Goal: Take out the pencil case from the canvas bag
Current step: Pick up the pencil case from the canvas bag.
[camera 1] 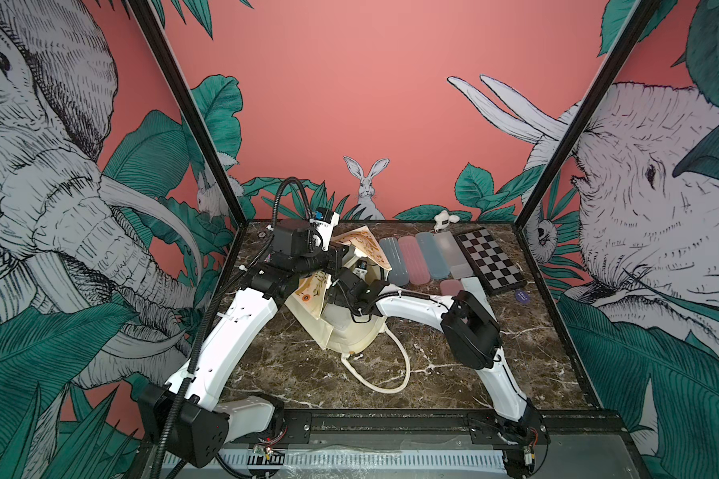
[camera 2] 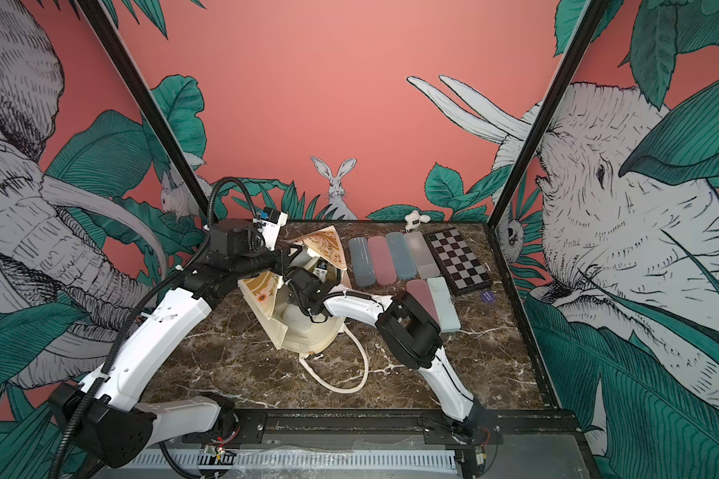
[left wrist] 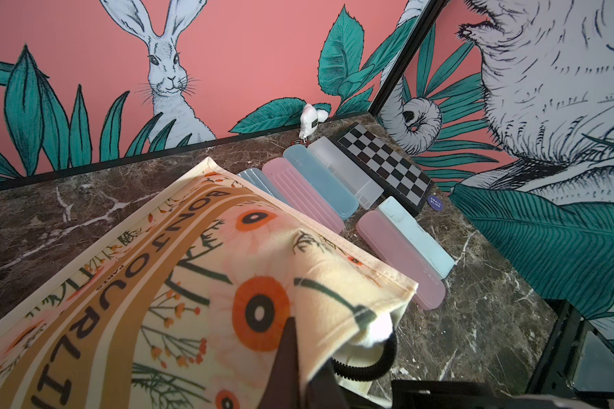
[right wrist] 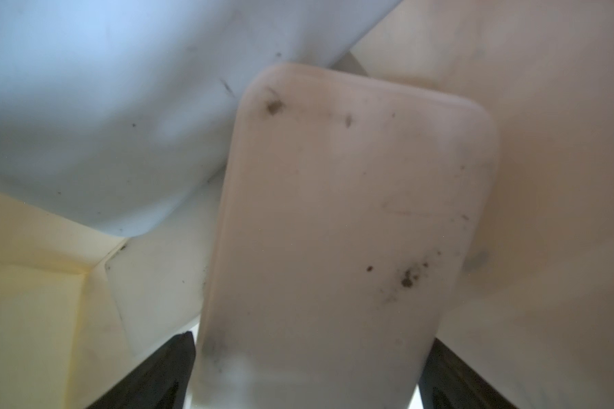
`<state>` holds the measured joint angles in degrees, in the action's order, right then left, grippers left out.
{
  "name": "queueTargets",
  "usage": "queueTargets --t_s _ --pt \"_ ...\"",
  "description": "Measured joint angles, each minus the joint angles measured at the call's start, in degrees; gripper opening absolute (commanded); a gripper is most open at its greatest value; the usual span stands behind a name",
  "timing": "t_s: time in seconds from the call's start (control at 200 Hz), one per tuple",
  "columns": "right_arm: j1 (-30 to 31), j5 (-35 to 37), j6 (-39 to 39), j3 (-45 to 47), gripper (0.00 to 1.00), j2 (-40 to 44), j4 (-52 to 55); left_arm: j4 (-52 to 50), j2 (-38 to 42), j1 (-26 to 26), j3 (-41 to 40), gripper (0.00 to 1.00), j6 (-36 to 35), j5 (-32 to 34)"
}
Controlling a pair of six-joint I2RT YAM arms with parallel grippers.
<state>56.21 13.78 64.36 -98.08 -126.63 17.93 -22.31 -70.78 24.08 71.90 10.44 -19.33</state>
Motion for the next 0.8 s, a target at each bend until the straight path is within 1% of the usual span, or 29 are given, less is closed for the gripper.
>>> queueTargets --t_s 0.195,0.35,0.495,0.625,0.8 --pt "-0.09 -0.66 0.17 -0.33 0.98 -0.46 -0.79 -0.02 0.00 0.00 0.00 0.00 0.00 -0.07" --pt "-0.11 0.42 0.09 -5.07 0.98 -2.73 3.76 -0.04 0.00 -0.07 -0.04 0.00 0.00 0.44" --pt "-0.17 0.81 -0.24 -7.19 0.98 -3.72 6.58 -0.02 0.00 -0.11 -0.07 0.00 -0.02 1.09" --pt "-0.22 1.29 -0.96 -6.56 0.98 -3.45 6.93 -0.04 0.04 -0.04 -0.07 0.00 -0.13 1.53" --pt "-0.15 3.08 -2.99 -2.16 0.98 -0.46 7.56 -0.11 0.57 0.35 -0.07 0.00 -0.61 3.37"
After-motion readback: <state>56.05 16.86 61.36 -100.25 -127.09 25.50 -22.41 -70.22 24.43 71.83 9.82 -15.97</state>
